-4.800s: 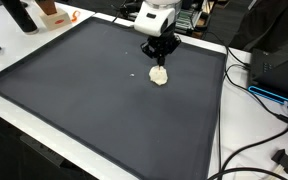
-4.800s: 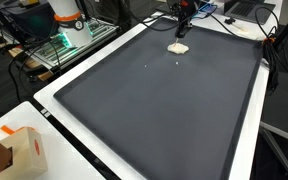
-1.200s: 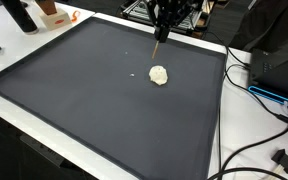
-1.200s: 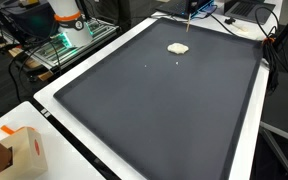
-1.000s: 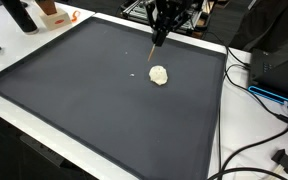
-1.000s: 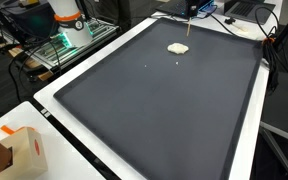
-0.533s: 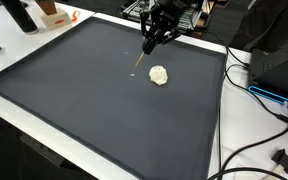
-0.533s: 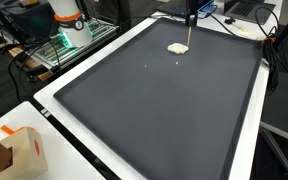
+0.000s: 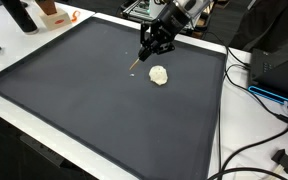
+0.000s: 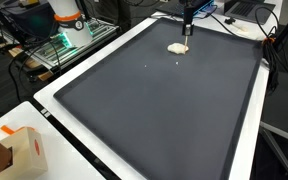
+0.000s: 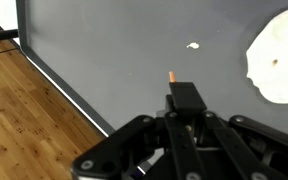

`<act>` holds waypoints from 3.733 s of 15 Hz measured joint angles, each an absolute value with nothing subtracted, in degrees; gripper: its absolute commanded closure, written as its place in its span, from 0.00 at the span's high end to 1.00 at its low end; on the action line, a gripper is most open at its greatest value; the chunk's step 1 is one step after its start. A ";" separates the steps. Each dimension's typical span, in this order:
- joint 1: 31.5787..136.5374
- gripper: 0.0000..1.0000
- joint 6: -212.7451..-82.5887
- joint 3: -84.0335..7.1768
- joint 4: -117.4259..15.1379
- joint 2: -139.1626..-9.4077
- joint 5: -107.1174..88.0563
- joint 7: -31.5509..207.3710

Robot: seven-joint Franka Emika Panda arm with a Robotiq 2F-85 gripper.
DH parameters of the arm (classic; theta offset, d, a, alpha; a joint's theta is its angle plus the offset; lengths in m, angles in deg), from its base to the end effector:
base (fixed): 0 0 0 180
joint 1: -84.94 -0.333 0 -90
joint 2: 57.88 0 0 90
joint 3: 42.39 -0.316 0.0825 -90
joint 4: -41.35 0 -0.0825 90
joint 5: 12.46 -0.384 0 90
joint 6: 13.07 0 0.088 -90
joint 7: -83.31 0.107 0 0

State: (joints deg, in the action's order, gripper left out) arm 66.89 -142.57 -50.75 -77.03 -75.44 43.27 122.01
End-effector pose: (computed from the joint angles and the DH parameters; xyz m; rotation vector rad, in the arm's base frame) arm 0.5337 0.2385 0.2836 2.4459 0.5781 0.3690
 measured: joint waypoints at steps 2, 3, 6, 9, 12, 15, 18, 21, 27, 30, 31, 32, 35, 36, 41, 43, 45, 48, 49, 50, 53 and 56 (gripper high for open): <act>66.12 0.03 -140.61 -50.76 -76.91 -76.27 45.02 124.73; 65.78 0.03 -139.58 -50.79 -76.82 -76.65 45.92 125.96; 64.99 0.03 -137.39 -50.89 -76.32 -77.90 48.00 128.68; 64.44 0.03 -136.53 -51.12 -75.84 -79.15 50.24 130.72; 63.96 0.03 -135.90 -51.37 -75.53 -80.24 52.07 132.20; 63.57 0.03 -135.55 -51.66 -75.50 -81.09 53.26 133.10; 63.27 0.03 -135.10 -51.93 -75.43 -81.87 54.02 133.86; 63.16 0.03 -134.82 -52.15 -75.21 -82.58 54.53 134.18; 63.16 0.03 -134.78 -52.38 -74.18 -83.72 54.57 134.25; 63.18 0.03 -134.79 -52.47 -74.03 -83.81 54.57 134.11; 63.19 0.03 -134.80 -52.53 -74.02 -83.81 54.57 134.01; 63.19 0.03 -134.81 -52.59 -74.00 -83.81 54.57 133.92; 63.33 0.03 -134.90 -52.84 -73.82 -83.78 54.56 133.58; 63.41 0.03 -135.00 -52.92 -73.71 -83.74 54.56 133.46; 63.93 0.03 -135.54 -53.20 -73.31 -83.05 54.50 132.05; 64.18 0.03 -135.76 -53.35 -73.31 -82.43 54.32 130.85; 64.55 0.03 -136.11 -53.55 -73.32 -81.51 54.02 129.21; 65.42 0.03 -137.43 -53.85 -73.34 -79.71 52.70 126.56; 65.75 0.03 -137.99 -53.92 -73.36 -79.01 51.82 125.45; 66.11 0.03 -138.62 -53.99 -73.39 -78.28 50.76 124.23; 67.26 0.03 -141.31 -54.10 -73.71 -75.89 46.05 119.44; 68.41 0.03 -144.01 -54.11 -74.54 -73.34 40.30 113.94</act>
